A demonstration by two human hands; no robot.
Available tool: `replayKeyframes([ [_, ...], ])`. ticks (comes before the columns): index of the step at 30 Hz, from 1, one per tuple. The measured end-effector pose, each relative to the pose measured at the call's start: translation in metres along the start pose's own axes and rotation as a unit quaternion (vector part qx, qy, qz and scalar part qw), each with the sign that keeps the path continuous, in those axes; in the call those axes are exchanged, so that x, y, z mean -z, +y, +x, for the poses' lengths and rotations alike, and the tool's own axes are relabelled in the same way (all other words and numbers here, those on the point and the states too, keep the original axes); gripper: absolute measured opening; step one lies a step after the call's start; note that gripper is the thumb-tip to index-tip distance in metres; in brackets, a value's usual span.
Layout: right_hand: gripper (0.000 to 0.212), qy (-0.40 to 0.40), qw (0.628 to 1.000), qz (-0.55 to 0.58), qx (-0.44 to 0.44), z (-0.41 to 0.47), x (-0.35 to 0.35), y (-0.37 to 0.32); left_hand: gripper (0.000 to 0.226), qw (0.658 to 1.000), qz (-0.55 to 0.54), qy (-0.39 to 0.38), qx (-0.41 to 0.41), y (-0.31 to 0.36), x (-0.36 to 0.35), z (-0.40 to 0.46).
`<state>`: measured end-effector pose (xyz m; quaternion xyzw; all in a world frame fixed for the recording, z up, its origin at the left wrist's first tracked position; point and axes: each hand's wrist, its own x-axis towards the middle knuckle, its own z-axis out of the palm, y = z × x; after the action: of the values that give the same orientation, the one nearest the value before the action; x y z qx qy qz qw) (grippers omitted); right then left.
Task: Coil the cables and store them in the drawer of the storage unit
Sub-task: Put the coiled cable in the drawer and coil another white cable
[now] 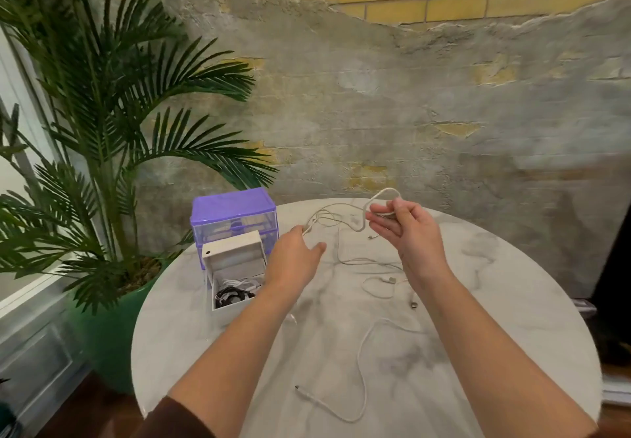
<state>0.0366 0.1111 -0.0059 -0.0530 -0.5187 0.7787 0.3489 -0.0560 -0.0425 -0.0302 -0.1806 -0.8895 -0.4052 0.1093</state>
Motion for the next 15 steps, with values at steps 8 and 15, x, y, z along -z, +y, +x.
replayKeyframes([
  [8, 0.018, 0.039, 0.996, 0.064, 0.050, 0.005, 0.016, -0.032, 0.028, 0.988, -0.131, -0.017, 0.076, 0.004, 0.011, 0.026],
  [15, 0.017, 0.031, 0.960, -0.263, 0.093, -0.008, 0.030, -0.010, 0.030, 0.991, -0.098, 0.006, -0.089, 0.045, 0.031, 0.016],
])
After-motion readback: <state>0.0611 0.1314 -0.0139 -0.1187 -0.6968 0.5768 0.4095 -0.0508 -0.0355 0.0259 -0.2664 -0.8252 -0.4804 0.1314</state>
